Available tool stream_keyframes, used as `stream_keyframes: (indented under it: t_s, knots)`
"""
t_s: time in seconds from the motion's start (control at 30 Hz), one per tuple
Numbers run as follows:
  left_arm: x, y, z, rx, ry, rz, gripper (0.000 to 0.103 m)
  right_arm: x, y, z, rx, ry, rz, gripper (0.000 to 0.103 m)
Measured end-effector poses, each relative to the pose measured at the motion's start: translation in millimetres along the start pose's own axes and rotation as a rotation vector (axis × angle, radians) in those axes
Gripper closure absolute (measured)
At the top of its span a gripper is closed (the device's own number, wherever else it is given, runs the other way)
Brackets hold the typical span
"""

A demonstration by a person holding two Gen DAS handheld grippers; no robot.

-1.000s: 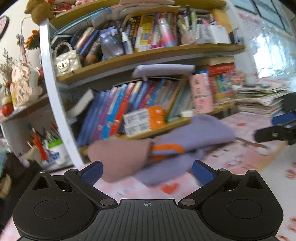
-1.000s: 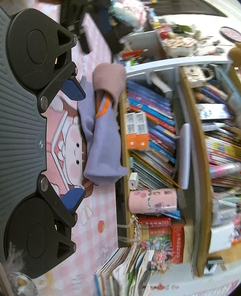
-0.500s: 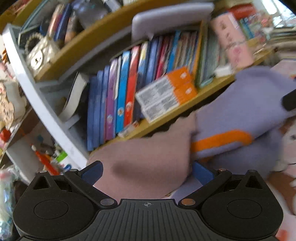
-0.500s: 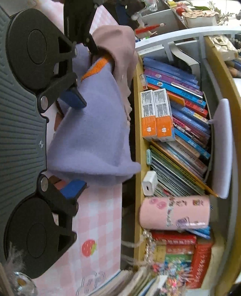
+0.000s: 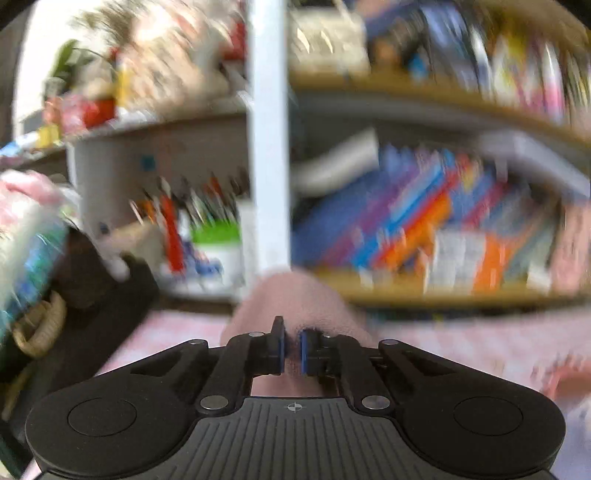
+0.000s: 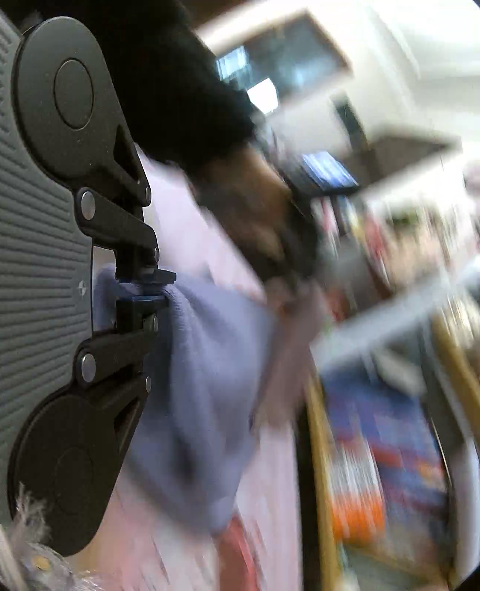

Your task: Fold clothes

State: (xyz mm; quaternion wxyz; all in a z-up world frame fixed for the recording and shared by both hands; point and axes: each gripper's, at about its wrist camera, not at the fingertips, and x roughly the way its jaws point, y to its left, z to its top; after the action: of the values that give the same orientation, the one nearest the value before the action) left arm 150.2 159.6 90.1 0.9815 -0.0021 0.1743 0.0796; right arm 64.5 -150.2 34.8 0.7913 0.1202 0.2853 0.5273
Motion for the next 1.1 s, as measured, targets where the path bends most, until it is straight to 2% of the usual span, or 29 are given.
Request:
stream_keyframes:
  t_s: [0.07, 0.1, 0.13, 0.23, 0.27, 0.33, 0.37, 0.4, 0.43, 0.47, 0.5, 0.53, 0.57, 0.63, 0.73, 0.83, 0.93, 1.03, 1.07, 1.1]
  knots:
    - [-25, -6, 30, 0.021, -0.067, -0.038, 0.097, 13, 36, -15, 0.007, 0.005, 0.116, 0.098]
    - [-37, -21, 46, 0.055, -0.102, -0.085, 0.097, 16, 45, -16, 0.013, -0.002, 0.141, 0.098]
    - [-50, -37, 61, 0.086, -0.133, -0.144, 0.097, 19, 54, -16, 0.018, -0.009, 0.166, 0.098]
    - [-86, -101, 97, 0.16, -0.201, -0.394, 0.097, 27, 81, -19, 0.034, -0.029, 0.241, 0.098]
    - [-97, -124, 103, 0.193, -0.208, -0.493, 0.097, 28, 85, -18, 0.032, -0.042, 0.239, 0.098]
    - [-122, -180, 105, 0.321, -0.2, -0.708, 0.096, 27, 89, -17, 0.032, -0.075, 0.225, 0.098]
    - [-132, -207, 100, 0.41, -0.179, -0.786, 0.086, 24, 85, -17, 0.043, -0.094, 0.211, 0.097]
    - [-141, -233, 93, 0.502, -0.152, -0.844, 0.085, 21, 79, -18, 0.068, -0.111, 0.192, 0.097]
    - [-145, -253, 82, 0.587, -0.117, -0.854, 0.077, 19, 71, -20, 0.094, -0.113, 0.17, 0.096]
    - [-147, -266, 70, 0.653, -0.087, -0.84, 0.063, 17, 62, -22, 0.119, -0.114, 0.149, 0.096]
    - [-148, -274, 57, 0.704, -0.061, -0.824, 0.055, 14, 54, -24, 0.144, -0.115, 0.127, 0.096]
    - [-148, -274, 43, 0.727, -0.041, -0.807, 0.039, 13, 48, -27, 0.167, -0.113, 0.113, 0.096]
    - [-148, -273, 29, 0.749, -0.022, -0.789, 0.035, 13, 45, -31, 0.185, -0.104, 0.108, 0.096]
    - [-145, -255, 9, 0.738, 0.021, -0.758, 0.035, 12, 37, -37, 0.21, -0.084, 0.106, 0.096]
    - [-140, -204, -7, 0.64, 0.085, -0.667, 0.034, 15, 42, -42, 0.216, -0.046, 0.137, 0.096]
    - [-143, -142, -23, 0.526, 0.113, -0.503, 0.029, 29, 53, -45, 0.203, -0.003, 0.167, 0.096]
    - [-156, -82, -43, 0.461, 0.154, -0.354, 0.029, 39, 60, -46, 0.182, 0.029, 0.187, 0.093]
    - [-168, -34, -63, 0.395, 0.201, -0.261, 0.027, 34, 70, -48, 0.16, 0.052, 0.189, 0.093]
    - [-171, -20, -69, 0.364, 0.214, -0.241, 0.025, 31, 74, -49, 0.153, 0.058, 0.192, 0.089]
    - [-174, -6, -77, 0.33, 0.225, -0.226, 0.025, 26, 77, -49, 0.142, 0.072, 0.197, 0.079]
